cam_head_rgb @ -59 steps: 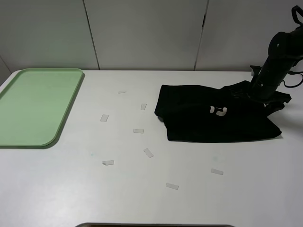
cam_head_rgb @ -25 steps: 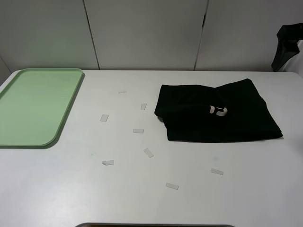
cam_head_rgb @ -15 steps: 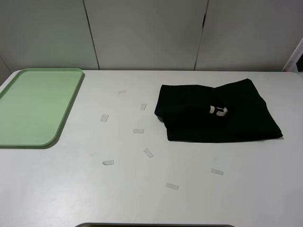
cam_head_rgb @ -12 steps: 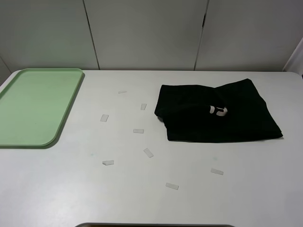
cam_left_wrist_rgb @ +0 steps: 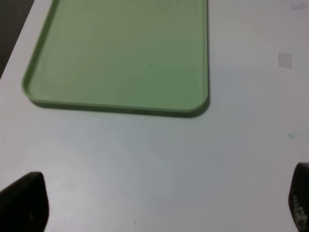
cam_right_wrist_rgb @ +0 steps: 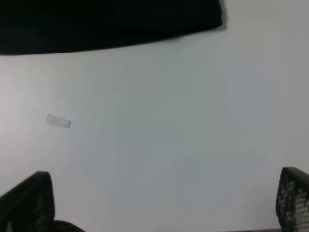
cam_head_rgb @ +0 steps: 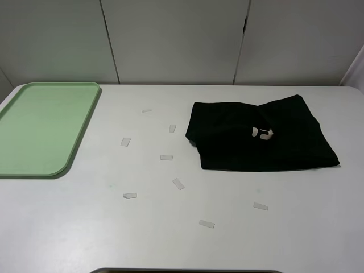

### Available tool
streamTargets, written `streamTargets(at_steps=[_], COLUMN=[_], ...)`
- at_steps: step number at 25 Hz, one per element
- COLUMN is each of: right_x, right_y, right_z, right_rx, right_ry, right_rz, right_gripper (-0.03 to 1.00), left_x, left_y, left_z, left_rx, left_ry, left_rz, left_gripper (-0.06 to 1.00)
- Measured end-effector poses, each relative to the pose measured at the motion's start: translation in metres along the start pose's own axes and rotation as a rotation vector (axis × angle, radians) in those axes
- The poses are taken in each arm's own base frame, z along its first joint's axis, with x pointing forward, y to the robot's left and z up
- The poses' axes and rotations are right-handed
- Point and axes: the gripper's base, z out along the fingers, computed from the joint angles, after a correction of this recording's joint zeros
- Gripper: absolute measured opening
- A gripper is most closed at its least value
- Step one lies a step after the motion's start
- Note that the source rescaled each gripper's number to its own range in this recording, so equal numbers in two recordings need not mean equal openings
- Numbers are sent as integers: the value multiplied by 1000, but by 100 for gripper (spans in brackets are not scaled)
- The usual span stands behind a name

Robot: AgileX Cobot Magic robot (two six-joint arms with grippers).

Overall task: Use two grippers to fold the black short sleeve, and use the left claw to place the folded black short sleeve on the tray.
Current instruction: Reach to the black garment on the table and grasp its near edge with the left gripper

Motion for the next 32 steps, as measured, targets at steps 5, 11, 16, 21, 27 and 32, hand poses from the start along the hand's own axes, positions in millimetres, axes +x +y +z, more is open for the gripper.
streamTargets(at_steps=[5, 11, 16, 21, 27, 32], right_x=[34, 73, 86, 84, 83, 83], right_y=[0, 0, -1, -2, -3, -3], right_z=[-7, -12, -21, -17, -13, -13], right_rx=[-4, -10, -9, 6, 22, 22], right_ry=[-144, -369, -506, -532, -532, -532], right_rz=[-2, -5, -8, -12, -13, -12], right_gripper=[100, 100, 100, 100, 100, 100], left_x=[0, 0, 0, 0, 0, 0], left_y=[0, 0, 0, 0, 0, 0], left_z=[0, 0, 0, 0, 0, 0], left_rx=[0, 0, 0, 0, 0, 0], left_ry=[0, 0, 0, 0, 0, 0], left_rz=[0, 0, 0, 0, 0, 0], left_gripper=[100, 100, 100, 100, 100, 100])
